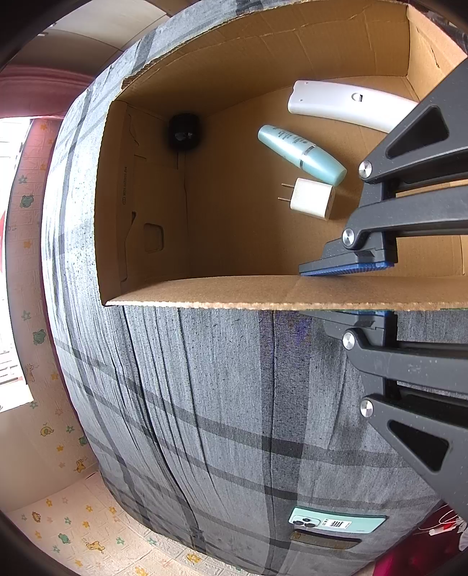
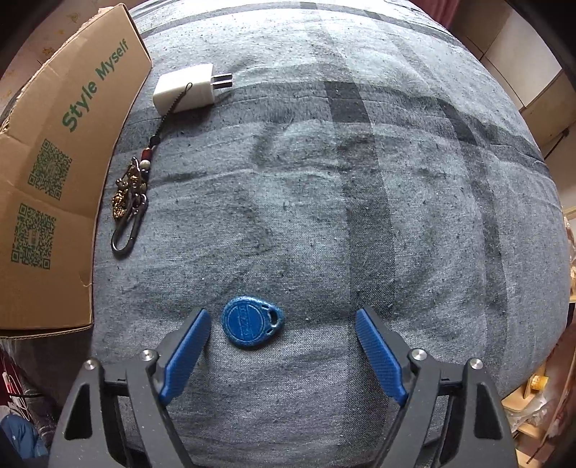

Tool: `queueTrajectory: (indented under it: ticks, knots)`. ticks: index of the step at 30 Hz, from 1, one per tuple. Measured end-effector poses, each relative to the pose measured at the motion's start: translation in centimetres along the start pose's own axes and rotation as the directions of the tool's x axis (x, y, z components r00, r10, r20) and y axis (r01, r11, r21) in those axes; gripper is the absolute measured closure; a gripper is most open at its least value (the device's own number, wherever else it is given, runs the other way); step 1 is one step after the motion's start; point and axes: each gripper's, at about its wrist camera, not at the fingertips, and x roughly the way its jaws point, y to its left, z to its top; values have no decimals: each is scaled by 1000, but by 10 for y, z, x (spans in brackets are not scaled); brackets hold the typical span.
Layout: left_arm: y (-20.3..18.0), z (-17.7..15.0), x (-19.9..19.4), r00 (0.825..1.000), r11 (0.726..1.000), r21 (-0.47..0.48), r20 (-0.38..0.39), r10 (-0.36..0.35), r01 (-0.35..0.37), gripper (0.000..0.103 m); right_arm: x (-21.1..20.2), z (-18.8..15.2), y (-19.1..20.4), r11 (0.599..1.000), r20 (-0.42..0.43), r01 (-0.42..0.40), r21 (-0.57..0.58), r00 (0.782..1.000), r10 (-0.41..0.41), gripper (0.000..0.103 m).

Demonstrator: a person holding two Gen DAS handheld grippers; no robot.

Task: Organize rigid objects
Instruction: 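Close the right gripper on the blue key fob and lift it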

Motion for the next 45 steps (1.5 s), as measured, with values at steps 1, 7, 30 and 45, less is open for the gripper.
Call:
queueTrajectory:
  ticks: [1,7,30,45]
  knots:
    - [0,0,0,1000,1000,0,0,0,0,87,0,-1,0,1000,0,1,-2,1000,-1,25]
    - [-1,0,-2,1000,1000,2,1,4,-4,87,-11,-3,15,999,23,4,-38,1000,-3,68]
    - [0,1,-2,1000,1000,-2,-1,0,0,87,-85,29,38,993,153,-35,-113,987,52,68]
    - [0,0,-1,1000,1000,-3,-2,-3,3,87,-133,66,92,966,251,-82,-243,957,145,68]
